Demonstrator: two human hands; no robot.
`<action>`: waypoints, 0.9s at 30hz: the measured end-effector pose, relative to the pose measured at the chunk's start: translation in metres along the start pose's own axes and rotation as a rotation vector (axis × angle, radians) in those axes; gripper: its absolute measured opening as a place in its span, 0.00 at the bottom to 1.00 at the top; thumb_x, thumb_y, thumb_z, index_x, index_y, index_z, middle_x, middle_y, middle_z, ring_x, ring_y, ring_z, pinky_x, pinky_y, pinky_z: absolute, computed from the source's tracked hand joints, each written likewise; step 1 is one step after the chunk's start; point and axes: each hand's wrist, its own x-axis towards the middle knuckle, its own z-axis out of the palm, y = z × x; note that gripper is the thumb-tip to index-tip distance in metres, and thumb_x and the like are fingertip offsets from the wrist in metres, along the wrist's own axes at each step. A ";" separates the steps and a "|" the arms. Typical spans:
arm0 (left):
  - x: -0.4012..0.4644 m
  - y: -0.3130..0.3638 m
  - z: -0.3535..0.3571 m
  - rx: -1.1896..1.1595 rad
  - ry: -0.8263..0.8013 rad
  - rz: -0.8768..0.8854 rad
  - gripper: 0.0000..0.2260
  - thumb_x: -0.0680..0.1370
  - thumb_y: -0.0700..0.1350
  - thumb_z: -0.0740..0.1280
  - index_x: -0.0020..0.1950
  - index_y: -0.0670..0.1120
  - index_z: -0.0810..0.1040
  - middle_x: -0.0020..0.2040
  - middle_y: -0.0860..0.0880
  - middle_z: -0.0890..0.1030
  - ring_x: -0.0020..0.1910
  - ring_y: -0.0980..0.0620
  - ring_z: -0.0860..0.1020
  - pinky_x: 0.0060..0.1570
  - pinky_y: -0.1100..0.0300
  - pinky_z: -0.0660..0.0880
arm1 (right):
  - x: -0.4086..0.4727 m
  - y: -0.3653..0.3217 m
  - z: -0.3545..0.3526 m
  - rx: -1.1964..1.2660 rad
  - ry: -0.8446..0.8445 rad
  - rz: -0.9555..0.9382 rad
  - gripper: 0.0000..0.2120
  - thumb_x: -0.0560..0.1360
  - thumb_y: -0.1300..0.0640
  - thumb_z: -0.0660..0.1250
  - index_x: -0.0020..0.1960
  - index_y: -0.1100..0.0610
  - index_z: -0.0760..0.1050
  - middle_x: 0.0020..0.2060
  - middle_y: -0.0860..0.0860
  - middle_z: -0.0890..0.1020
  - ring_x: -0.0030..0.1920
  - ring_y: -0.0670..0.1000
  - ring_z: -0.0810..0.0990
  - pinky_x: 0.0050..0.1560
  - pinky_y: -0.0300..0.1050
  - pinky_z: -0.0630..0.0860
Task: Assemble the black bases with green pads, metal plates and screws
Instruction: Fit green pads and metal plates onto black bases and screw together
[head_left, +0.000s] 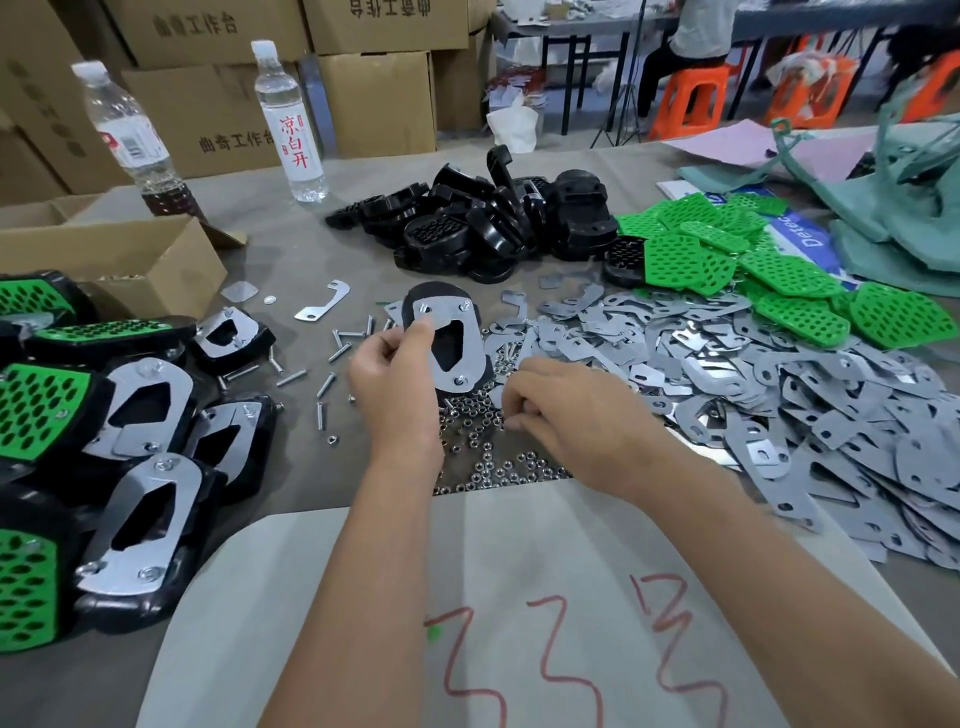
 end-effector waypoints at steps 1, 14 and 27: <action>-0.001 0.000 -0.001 0.004 -0.017 -0.007 0.13 0.77 0.45 0.74 0.37 0.46 0.72 0.37 0.48 0.70 0.39 0.51 0.67 0.40 0.57 0.68 | 0.000 0.001 0.002 0.032 0.050 0.009 0.02 0.82 0.55 0.66 0.51 0.52 0.76 0.46 0.42 0.74 0.48 0.50 0.77 0.48 0.49 0.72; -0.022 -0.005 0.011 0.177 -0.489 0.073 0.08 0.71 0.48 0.74 0.41 0.44 0.82 0.36 0.47 0.83 0.38 0.50 0.79 0.43 0.56 0.75 | 0.001 0.017 0.000 0.630 0.736 0.187 0.02 0.77 0.62 0.74 0.48 0.56 0.85 0.41 0.46 0.84 0.36 0.50 0.82 0.37 0.49 0.81; -0.023 -0.007 0.011 0.192 -0.644 0.042 0.04 0.71 0.44 0.74 0.42 0.45 0.83 0.34 0.51 0.84 0.35 0.54 0.81 0.37 0.65 0.75 | 0.002 0.019 0.000 0.642 0.675 0.134 0.06 0.72 0.65 0.78 0.44 0.54 0.87 0.40 0.49 0.83 0.40 0.49 0.80 0.42 0.48 0.78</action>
